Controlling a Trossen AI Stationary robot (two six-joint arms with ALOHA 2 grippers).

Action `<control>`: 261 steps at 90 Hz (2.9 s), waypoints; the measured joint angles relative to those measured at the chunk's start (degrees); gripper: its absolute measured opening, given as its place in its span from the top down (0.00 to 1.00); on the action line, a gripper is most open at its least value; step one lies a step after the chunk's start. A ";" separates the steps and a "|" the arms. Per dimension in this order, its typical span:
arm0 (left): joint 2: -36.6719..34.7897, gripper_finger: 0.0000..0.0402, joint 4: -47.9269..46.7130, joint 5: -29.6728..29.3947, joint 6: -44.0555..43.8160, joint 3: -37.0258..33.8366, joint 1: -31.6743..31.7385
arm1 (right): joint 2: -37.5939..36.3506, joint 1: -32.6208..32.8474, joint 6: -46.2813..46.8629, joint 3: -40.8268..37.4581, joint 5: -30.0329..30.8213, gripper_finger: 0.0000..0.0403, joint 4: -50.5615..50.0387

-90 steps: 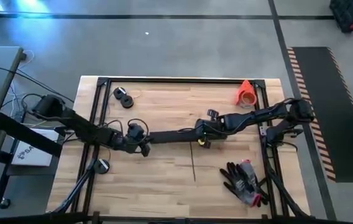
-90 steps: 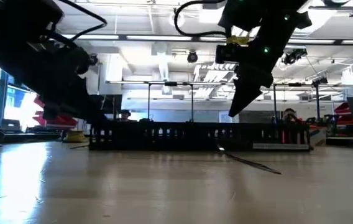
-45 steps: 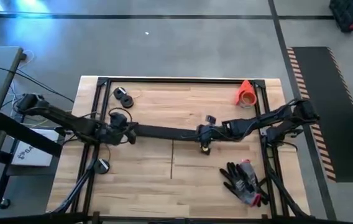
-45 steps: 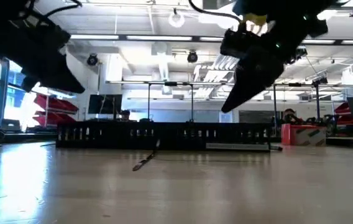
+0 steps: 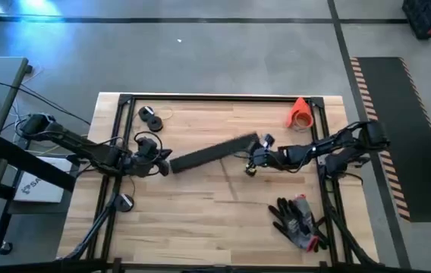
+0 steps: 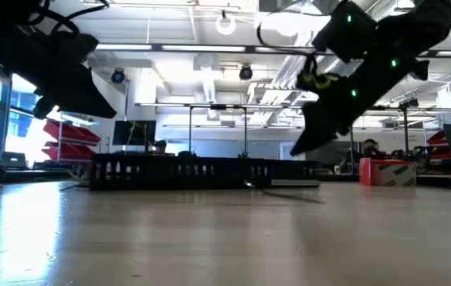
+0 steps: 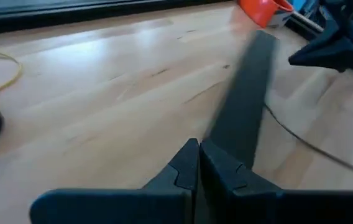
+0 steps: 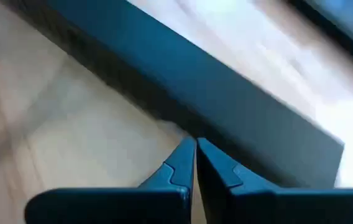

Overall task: Ziptie cables
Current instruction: Return to Home Position

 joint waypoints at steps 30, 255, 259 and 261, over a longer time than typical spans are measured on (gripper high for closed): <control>-4.34 1.00 13.13 4.20 8.79 0.00 0.11 | -19.00 -0.99 -8.36 -2.84 -23.50 1.00 -8.03; -50.14 1.00 -0.30 25.48 36.69 -14.80 8.47 | -70.81 -4.32 11.68 -34.70 -28.07 1.00 1.79; -50.14 1.00 -0.48 25.48 36.69 -14.80 8.47 | -70.81 -4.32 11.68 -34.70 -28.07 1.00 1.79; -50.14 1.00 -0.58 25.48 36.69 -14.80 8.47 | -70.81 -4.32 11.68 -34.70 -28.07 1.00 1.79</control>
